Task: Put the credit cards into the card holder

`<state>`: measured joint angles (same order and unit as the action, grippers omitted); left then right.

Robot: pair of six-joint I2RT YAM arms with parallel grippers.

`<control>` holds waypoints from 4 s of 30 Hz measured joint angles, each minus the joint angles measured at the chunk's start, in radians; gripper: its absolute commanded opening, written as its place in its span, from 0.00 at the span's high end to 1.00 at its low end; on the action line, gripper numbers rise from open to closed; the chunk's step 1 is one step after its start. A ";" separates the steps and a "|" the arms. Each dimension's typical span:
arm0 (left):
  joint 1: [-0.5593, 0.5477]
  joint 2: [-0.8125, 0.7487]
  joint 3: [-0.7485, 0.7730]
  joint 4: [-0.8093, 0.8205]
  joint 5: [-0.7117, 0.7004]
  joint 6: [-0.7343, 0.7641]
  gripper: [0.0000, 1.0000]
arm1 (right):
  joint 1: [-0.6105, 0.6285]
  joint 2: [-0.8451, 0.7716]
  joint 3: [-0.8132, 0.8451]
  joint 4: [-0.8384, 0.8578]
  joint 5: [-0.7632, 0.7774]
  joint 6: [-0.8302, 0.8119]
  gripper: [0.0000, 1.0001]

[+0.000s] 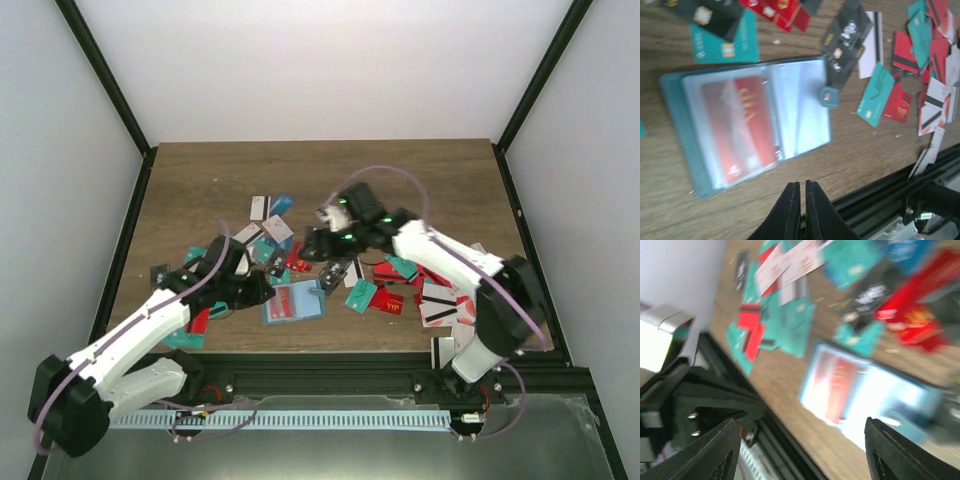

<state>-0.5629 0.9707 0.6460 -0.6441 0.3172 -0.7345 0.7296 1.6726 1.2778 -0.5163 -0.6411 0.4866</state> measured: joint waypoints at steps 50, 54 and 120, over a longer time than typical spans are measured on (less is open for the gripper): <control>-0.307 0.839 0.526 0.202 0.129 0.158 0.93 | -0.645 -0.313 -0.544 -0.612 0.618 0.480 0.01; -0.307 0.838 0.508 0.227 0.129 0.146 0.93 | -0.645 -0.279 -0.504 -0.697 0.617 0.523 0.09; -0.307 0.761 0.463 0.272 0.090 0.114 0.93 | -0.630 -0.060 -0.388 -0.822 0.525 0.451 0.99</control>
<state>-0.8700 1.7317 1.1091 -0.3717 0.4072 -0.6205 0.0998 1.6123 0.8902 -1.3380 -0.1158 0.9379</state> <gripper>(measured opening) 0.066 0.025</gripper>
